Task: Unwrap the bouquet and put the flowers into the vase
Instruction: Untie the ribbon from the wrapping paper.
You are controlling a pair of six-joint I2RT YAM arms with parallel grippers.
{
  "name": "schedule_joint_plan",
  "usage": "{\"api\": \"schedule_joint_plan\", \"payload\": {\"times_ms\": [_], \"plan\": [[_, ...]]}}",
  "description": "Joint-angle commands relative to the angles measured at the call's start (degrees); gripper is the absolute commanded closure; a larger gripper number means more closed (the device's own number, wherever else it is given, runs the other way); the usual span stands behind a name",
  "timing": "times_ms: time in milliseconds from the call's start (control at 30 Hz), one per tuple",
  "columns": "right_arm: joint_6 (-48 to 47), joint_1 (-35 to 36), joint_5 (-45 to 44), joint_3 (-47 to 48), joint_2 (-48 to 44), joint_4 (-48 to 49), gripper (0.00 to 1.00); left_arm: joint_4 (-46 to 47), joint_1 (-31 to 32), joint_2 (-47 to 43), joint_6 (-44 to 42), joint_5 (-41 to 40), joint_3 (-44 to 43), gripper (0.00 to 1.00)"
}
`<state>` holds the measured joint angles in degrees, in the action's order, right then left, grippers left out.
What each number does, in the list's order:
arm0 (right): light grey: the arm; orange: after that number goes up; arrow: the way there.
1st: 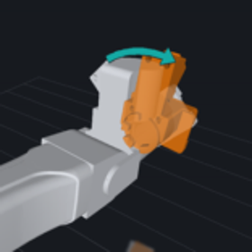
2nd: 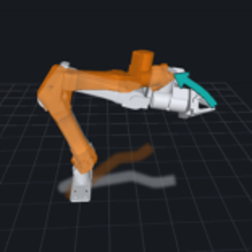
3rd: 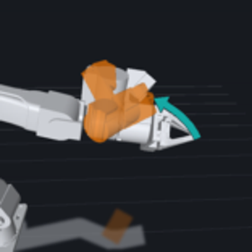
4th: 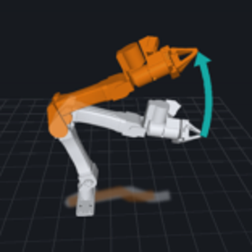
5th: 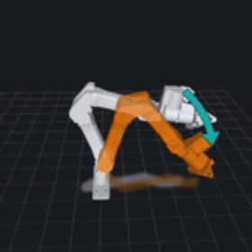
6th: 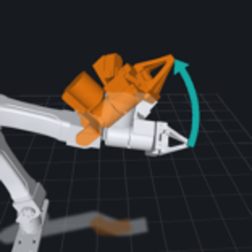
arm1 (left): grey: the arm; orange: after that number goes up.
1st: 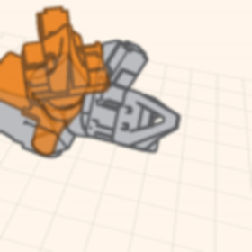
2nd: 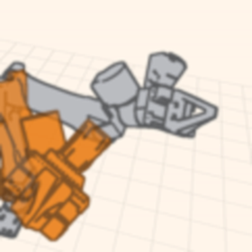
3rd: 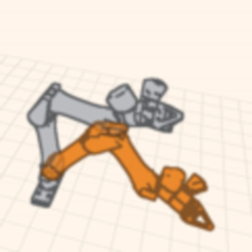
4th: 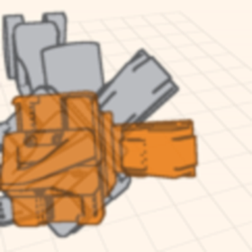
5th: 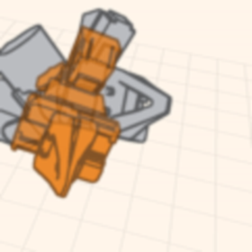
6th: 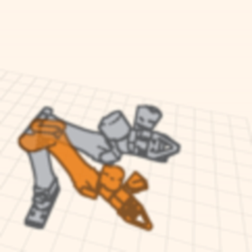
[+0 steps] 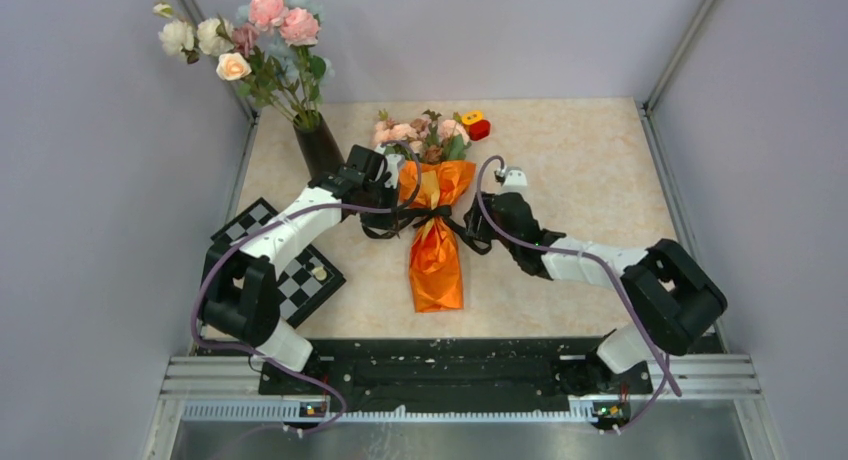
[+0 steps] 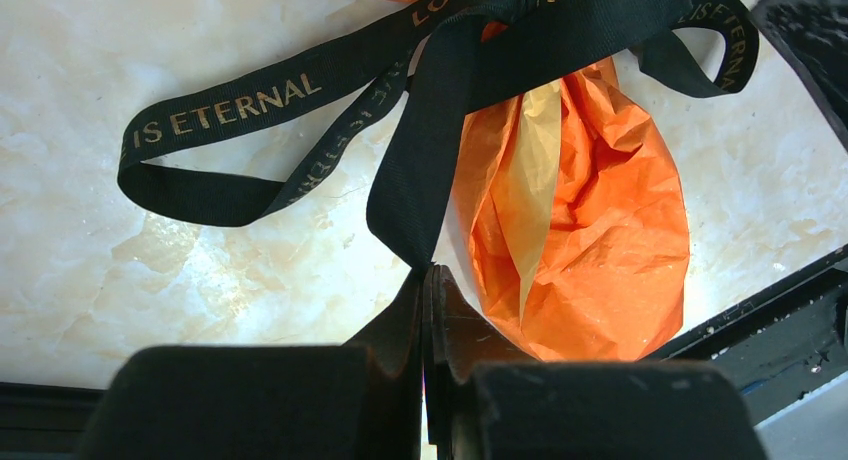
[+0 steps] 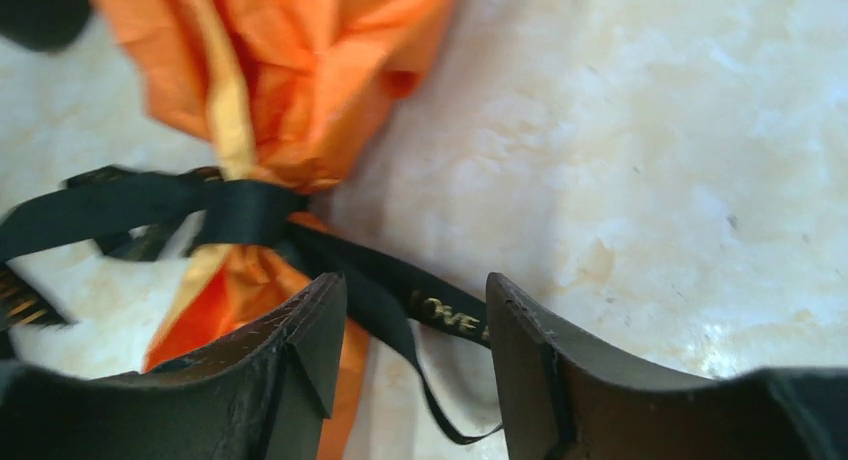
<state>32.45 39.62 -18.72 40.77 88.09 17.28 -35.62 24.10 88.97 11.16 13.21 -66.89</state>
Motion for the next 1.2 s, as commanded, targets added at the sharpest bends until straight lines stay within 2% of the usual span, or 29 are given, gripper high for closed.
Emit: {"api": "schedule_joint_plan", "payload": {"times_ms": [0, 200, 600, 800, 1067, 1167], "plan": [[-8.9, -0.2, 10.8, 0.1, -5.4, 6.7, 0.41, 0.9, -0.2, -1.2, -0.8, 0.4, -0.1, 1.00], [-16.9, -0.1, 18.3, 5.2, -2.9, 4.9, 0.33, 0.9, -0.2, -1.2, -0.8, 0.8, -0.2, 1.00], [-22.0, 2.2, 17.5, 11.9, 5.8, 3.4, 0.33, 0.7, -0.2, -1.2, -0.9, 0.8, -0.4, 1.00], [-21.1, 4.1, 11.7, 14.2, 8.9, 3.4, 0.39, 0.7, -0.2, -1.2, -0.9, 1.1, -0.4, 1.00], [-21.2, 5.1, 3.5, 15.9, 12.1, 3.2, 0.40, 0.7, -0.2, -1.1, -1.0, 1.5, -0.5, 1.00], [-20.9, 5.2, 2.0, 15.6, 12.4, 4.2, 0.47, 0.7, -0.2, -1.1, -1.0, 1.7, -0.5, 1.00]]}}
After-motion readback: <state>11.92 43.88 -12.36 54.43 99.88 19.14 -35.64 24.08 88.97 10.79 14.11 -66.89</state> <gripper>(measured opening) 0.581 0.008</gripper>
